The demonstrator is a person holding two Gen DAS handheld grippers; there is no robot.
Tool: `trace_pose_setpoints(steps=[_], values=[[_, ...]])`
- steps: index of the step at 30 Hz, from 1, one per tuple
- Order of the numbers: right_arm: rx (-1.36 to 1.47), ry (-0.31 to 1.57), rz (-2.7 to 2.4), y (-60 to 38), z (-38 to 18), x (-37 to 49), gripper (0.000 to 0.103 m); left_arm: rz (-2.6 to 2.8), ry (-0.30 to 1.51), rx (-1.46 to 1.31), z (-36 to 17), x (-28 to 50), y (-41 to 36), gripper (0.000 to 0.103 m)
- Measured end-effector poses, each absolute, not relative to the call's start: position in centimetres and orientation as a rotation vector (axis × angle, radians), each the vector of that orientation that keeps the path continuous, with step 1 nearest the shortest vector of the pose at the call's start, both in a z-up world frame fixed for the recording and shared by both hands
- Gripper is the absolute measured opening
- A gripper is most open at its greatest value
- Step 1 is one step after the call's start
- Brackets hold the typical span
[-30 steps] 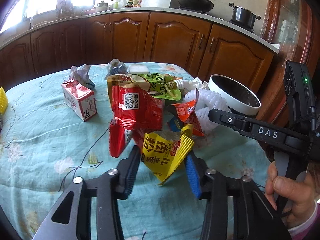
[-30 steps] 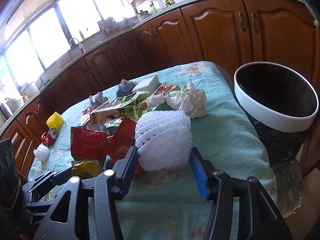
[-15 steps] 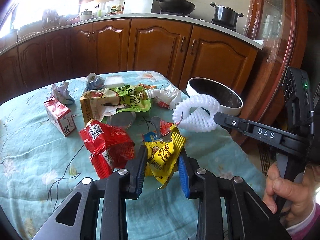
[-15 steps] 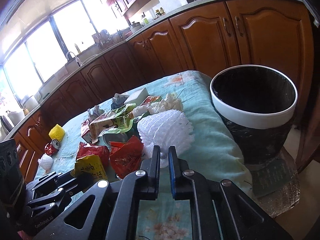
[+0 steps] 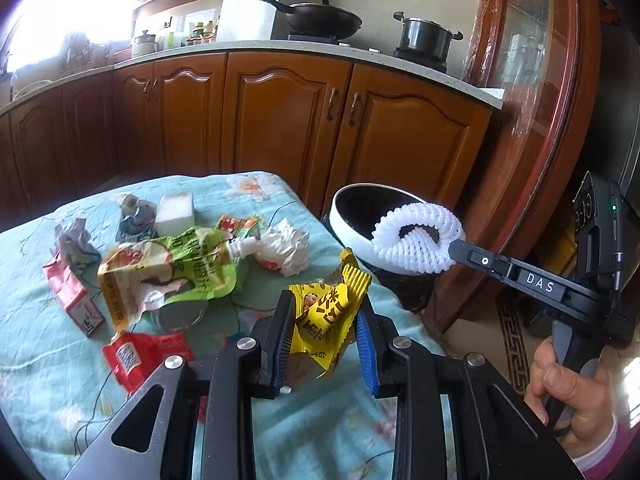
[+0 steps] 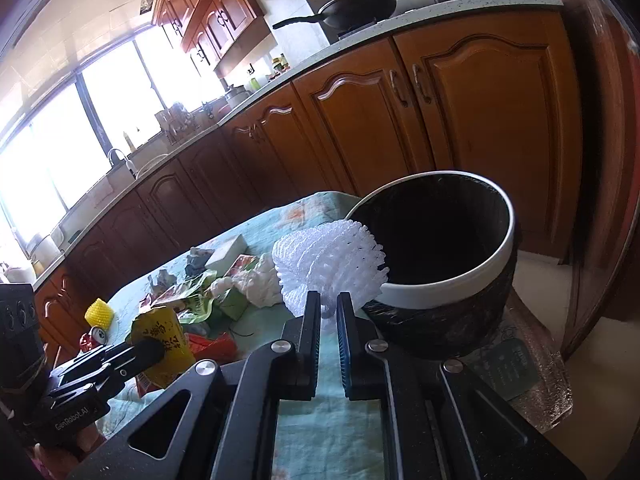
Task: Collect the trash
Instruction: 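Carry both items over the bin and open both tools to drop them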
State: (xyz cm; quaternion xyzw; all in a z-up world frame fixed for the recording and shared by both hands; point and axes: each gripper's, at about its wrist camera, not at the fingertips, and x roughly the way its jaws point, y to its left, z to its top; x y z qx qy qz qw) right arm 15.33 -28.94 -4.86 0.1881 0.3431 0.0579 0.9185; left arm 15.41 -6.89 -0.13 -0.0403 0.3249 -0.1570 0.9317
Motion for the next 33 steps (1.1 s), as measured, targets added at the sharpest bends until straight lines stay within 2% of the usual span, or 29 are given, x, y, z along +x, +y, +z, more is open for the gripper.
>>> trace_pose_setpoints(steps=[27, 30, 33], values=[[0.319, 0.814, -0.024, -37.0, -6.4, 23.0, 0.008, -0.376, 0.804, -0.042, -3.5, 36.2, -17.9, 0.028], [0.314, 0.837, -0.022, -37.1, -6.9, 23.6, 0.009, -0.377, 0.827, -0.033, -4.3, 37.6, -18.7, 0.03], [0.317, 0.858, -0.018, -37.3, -7.5, 24.3, 0.014, -0.375, 0.848, -0.029, -5.0, 38.6, -19.1, 0.038]])
